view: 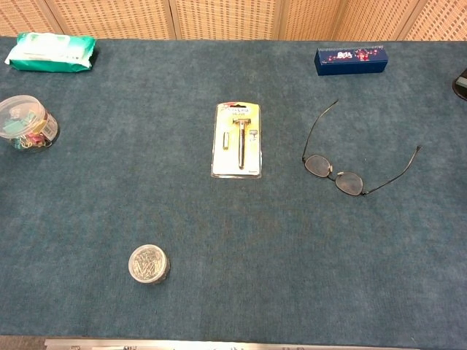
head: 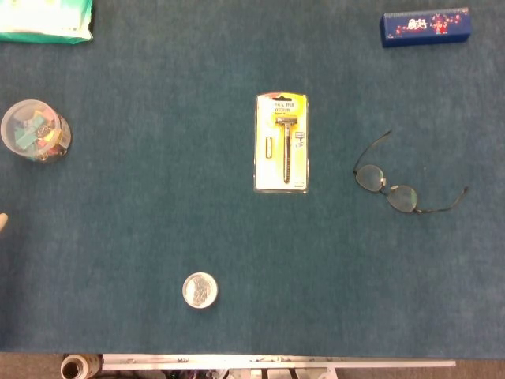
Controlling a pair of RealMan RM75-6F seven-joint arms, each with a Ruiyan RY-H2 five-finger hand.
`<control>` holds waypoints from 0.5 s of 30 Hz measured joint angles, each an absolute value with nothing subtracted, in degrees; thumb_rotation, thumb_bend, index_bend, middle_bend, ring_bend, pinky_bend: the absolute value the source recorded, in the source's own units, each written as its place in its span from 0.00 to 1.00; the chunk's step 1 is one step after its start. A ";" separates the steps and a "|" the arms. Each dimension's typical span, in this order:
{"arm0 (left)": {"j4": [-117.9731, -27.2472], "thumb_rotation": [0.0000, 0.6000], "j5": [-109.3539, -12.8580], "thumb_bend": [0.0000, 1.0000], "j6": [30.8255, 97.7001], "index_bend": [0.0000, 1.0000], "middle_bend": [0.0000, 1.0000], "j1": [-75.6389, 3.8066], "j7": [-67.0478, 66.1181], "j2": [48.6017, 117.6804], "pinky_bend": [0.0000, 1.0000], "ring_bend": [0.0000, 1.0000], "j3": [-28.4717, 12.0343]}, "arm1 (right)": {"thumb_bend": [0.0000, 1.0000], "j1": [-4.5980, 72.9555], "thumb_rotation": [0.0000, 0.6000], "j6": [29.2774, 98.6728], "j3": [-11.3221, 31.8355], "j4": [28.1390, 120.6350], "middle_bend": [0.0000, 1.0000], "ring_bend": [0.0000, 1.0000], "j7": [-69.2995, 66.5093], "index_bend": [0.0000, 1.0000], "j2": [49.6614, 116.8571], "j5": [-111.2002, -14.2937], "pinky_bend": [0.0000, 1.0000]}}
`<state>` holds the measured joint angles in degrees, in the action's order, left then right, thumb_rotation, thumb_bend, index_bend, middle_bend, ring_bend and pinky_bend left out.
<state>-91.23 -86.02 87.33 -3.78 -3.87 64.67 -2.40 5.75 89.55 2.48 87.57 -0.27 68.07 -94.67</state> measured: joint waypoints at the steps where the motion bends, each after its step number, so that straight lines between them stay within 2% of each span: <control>1: -91.22 1.00 -85.99 0.12 87.31 0.45 0.45 -3.78 -3.84 64.66 0.44 0.37 -2.42 | 0.25 5.74 1.00 89.98 2.31 87.53 0.61 0.50 -0.67 0.66 68.14 -95.43 0.62; 10: -91.26 1.00 -86.44 0.12 87.75 0.45 0.45 -3.56 -3.20 64.48 0.44 0.37 -2.30 | 0.25 6.35 1.00 95.84 -1.48 83.77 0.54 0.43 -7.29 0.61 70.52 -108.53 0.62; 15: -91.22 1.00 -86.41 0.12 87.85 0.45 0.45 -3.50 -2.85 64.42 0.44 0.37 -2.37 | 0.25 8.04 1.00 94.80 -3.85 81.16 0.48 0.38 -8.81 0.56 72.63 -111.90 0.61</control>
